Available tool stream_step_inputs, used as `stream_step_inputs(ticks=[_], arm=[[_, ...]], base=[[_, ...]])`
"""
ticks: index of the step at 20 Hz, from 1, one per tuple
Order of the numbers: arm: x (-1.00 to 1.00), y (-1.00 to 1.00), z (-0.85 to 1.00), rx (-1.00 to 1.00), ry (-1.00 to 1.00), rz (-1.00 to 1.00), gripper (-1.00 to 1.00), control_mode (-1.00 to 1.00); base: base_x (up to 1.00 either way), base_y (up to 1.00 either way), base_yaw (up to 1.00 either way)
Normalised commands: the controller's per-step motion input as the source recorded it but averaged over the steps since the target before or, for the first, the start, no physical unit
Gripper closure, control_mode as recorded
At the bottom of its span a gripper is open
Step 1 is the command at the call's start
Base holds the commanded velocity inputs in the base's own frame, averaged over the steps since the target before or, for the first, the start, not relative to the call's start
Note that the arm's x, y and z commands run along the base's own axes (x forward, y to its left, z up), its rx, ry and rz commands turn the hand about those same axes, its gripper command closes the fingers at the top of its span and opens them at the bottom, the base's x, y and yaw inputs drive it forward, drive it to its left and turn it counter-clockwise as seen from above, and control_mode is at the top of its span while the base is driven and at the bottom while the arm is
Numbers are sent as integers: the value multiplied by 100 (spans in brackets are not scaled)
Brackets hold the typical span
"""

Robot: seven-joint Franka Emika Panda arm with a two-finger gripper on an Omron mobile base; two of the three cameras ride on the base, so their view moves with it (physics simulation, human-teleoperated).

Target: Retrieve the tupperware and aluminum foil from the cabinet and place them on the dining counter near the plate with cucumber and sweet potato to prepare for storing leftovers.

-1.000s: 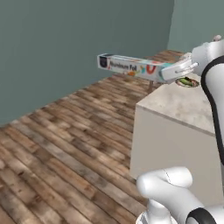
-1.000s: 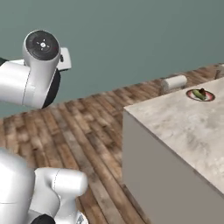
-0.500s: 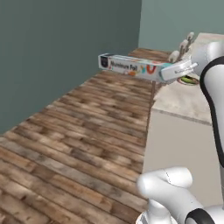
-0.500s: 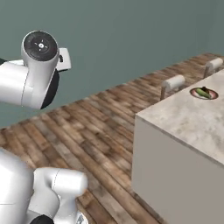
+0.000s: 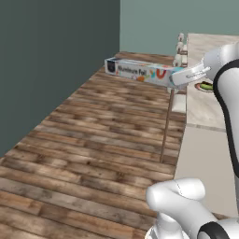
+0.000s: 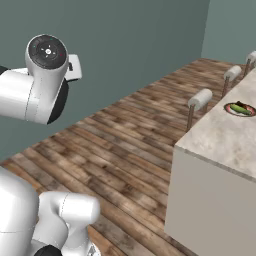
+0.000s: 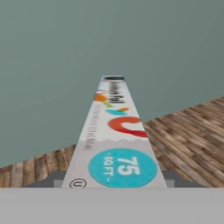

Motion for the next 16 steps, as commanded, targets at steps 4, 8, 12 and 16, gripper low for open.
stream_step_inputs(ticks=[4, 8, 12, 16], arm=[[0, 0, 0, 0, 0, 0, 100, 100], [0, 0, 0, 0, 0, 0, 100, 100], [0, 0, 0, 0, 0, 0, 100, 100], [0, 0, 0, 0, 0, 0, 100, 100]], base=[[81, 100, -41], [79, 94, -51], [83, 86, -58], [85, 86, -58]])
